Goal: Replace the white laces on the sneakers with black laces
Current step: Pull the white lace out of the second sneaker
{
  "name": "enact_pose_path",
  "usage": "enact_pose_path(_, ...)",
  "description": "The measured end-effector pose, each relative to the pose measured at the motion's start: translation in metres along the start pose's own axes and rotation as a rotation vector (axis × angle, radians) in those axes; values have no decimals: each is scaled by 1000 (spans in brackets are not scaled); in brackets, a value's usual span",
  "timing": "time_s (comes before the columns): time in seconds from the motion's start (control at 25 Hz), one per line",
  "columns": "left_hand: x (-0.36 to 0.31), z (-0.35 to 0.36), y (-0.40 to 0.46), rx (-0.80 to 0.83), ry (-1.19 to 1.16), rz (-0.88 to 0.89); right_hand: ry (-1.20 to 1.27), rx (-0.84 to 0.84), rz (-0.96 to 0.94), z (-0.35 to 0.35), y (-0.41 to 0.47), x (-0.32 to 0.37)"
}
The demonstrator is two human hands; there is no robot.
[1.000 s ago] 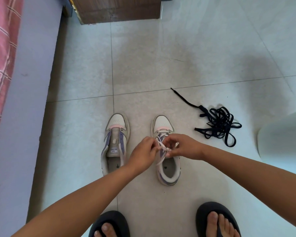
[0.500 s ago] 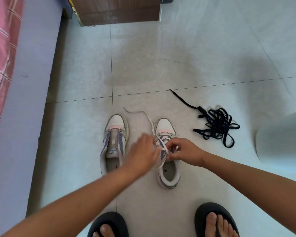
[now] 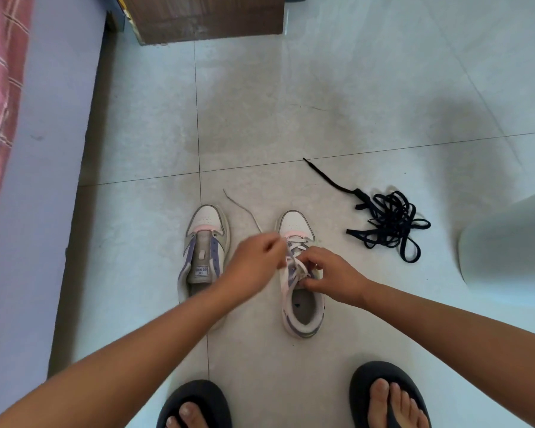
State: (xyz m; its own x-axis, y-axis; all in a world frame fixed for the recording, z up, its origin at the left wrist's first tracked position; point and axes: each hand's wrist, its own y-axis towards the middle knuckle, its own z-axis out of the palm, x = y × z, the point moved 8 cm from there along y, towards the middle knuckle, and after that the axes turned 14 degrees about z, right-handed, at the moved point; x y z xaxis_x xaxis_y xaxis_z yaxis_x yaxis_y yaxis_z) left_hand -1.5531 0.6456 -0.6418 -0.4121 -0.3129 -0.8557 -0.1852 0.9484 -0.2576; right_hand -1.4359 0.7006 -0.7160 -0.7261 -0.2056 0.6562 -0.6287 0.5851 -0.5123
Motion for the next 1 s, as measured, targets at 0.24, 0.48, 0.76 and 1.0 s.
enact_pose_path(0.24, -90, -106, 23, -354, -780, 336, 10, 19, 19, 2, 2, -3)
enact_pose_path(0.48, 18, 6, 23, 91, -5, 16, 7, -110, 30, 3, -8, -7)
enact_pose_path(0.76, 51, 71, 12, 120, 557, 201, -78, -188, 2, 8, -12, -10)
enact_pose_path(1.0, 61, 43, 3, 99, 417, 261, -53, -116, -16, -1, -13, -15)
